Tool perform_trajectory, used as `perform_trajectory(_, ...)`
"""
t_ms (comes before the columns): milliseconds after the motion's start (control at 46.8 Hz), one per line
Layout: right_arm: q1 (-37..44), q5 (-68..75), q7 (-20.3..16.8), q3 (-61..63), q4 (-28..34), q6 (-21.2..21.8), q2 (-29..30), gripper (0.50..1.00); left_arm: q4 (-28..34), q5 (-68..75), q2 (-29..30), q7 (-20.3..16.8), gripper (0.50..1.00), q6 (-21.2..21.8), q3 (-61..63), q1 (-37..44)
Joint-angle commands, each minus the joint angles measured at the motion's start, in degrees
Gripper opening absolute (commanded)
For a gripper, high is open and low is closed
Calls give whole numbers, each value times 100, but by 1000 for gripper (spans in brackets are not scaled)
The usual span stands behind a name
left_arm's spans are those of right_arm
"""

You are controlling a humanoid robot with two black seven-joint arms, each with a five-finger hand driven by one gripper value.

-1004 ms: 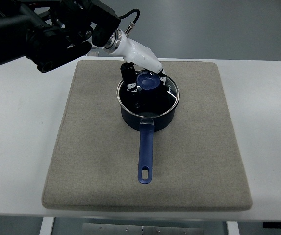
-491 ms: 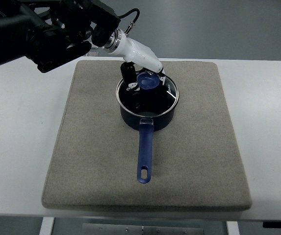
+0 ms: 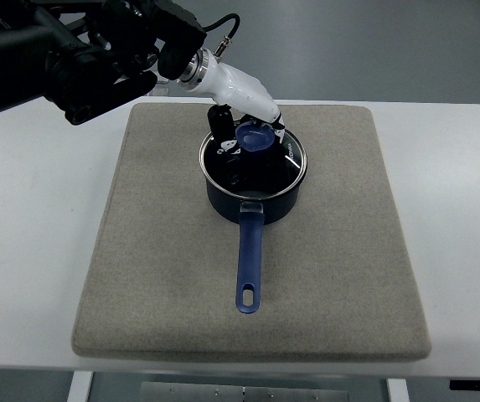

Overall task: Open pot lid and place left with left hand
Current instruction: 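Close the left hand's fingers around the blue lid knob, then lift the glass lid off the pot with the left hand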

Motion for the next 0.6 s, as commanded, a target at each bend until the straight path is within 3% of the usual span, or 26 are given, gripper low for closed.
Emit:
perform_trajectory(0,0,0,2,0,-2,0,0,917,5,-15,-1,-1,500,7,-16,-10)
perform_trajectory(577,0,0,-7,0,7,0,0,917,31,-15,25,-1,500,68,-69,-89)
